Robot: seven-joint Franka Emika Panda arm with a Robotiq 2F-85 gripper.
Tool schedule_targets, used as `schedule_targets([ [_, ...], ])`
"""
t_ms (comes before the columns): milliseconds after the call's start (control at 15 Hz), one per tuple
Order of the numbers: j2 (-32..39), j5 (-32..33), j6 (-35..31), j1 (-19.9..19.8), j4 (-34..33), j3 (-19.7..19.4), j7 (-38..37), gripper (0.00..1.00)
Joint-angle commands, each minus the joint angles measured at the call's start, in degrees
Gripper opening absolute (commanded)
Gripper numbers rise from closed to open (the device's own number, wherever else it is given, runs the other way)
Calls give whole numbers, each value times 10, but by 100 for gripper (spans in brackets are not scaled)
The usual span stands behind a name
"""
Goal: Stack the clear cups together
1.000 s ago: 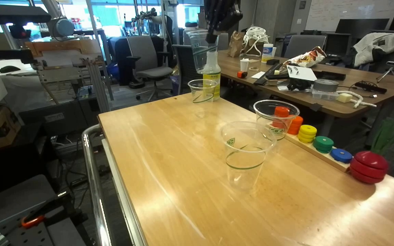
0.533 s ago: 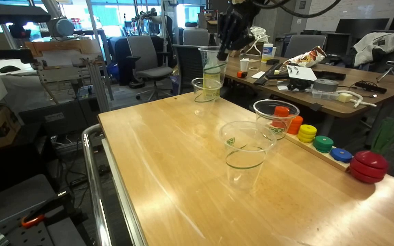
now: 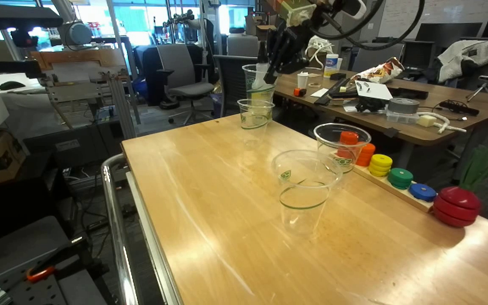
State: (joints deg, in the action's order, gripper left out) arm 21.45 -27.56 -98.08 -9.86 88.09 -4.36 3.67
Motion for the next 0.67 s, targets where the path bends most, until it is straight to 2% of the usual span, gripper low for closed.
schedule_targets([
  [0, -2, -12, 16, -7, -5, 12, 13, 1],
  [600, -18, 0, 2, -11, 37, 6, 13, 1],
])
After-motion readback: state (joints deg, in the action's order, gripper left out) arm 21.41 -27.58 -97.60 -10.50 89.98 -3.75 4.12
